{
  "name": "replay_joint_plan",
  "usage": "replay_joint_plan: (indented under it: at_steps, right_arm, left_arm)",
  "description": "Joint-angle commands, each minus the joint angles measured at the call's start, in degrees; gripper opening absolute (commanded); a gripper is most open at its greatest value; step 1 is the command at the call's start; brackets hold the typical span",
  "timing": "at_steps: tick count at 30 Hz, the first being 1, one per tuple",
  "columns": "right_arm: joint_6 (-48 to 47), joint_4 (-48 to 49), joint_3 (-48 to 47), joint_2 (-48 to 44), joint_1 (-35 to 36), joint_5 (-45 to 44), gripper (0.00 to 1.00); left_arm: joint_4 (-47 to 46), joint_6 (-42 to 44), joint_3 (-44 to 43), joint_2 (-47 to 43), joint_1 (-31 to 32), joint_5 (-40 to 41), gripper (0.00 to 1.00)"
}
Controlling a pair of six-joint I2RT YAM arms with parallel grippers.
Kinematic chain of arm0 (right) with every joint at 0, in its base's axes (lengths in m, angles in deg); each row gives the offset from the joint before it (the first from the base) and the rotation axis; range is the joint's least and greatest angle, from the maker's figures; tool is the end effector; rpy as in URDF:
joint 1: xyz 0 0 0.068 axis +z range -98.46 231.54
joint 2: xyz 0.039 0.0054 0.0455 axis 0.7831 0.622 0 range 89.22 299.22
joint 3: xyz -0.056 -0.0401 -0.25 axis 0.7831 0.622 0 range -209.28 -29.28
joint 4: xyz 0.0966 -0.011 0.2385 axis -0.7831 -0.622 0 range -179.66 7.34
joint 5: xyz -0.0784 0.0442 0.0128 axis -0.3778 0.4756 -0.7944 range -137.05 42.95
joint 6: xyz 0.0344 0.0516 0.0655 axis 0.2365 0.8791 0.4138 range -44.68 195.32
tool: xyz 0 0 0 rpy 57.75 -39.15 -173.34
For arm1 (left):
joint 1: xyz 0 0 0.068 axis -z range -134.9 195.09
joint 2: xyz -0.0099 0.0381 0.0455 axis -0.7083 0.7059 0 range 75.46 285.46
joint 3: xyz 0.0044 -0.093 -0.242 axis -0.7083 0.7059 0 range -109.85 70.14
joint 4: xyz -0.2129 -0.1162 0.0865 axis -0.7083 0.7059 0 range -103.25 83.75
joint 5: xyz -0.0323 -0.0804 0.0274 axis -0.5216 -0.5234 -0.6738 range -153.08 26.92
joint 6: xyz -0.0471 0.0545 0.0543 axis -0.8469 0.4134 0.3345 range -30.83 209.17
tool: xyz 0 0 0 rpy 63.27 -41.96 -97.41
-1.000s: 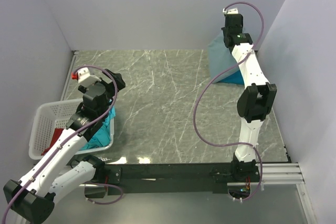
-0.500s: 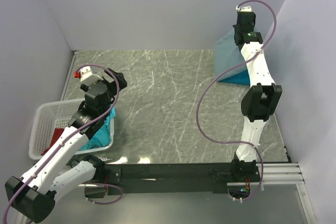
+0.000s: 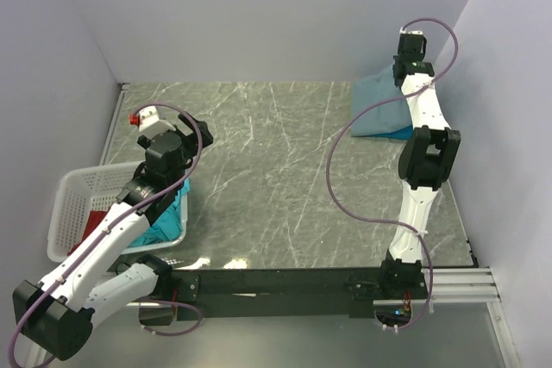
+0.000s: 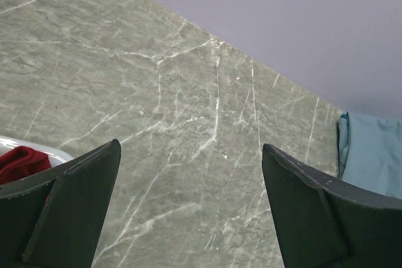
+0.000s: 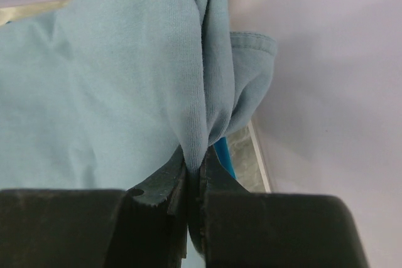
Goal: Fold and stack the t-shirts
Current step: Neatly place the folded tshirt to the corner
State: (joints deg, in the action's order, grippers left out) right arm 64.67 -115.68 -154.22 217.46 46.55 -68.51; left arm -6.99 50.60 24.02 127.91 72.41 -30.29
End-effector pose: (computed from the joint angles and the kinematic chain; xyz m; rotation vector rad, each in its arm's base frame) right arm 0.5342 -0.0762 0.2676 0.1020 2.2083 -0.5646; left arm 0.2438 -0.0768 0.3139 -0.5720 1.6709 -0.3246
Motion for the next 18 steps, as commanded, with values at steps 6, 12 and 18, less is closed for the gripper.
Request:
replay_joint_plan:
  at_steps: [6, 12, 18]
  right_arm:
    - [1.08, 8.67, -1.35, 2.35, -3.53, 0.79, 0.01]
    - [1.78, 11.92, -0.47, 5.26, -5.02, 1.32, 0.09]
    - [2.92, 11.66, -1.88, 8.16, -6.34, 2.64, 0.18]
  left_arm:
    - [-2.40, 0.86, -1.51, 0.29, 0.11, -1.16, 0.99]
    - [-0.81, -0.98, -2.56, 0.99, 0.11, 0.25, 0.99]
    - [0.15, -1.51, -3.35, 1.78, 0.11, -0.01, 0.99]
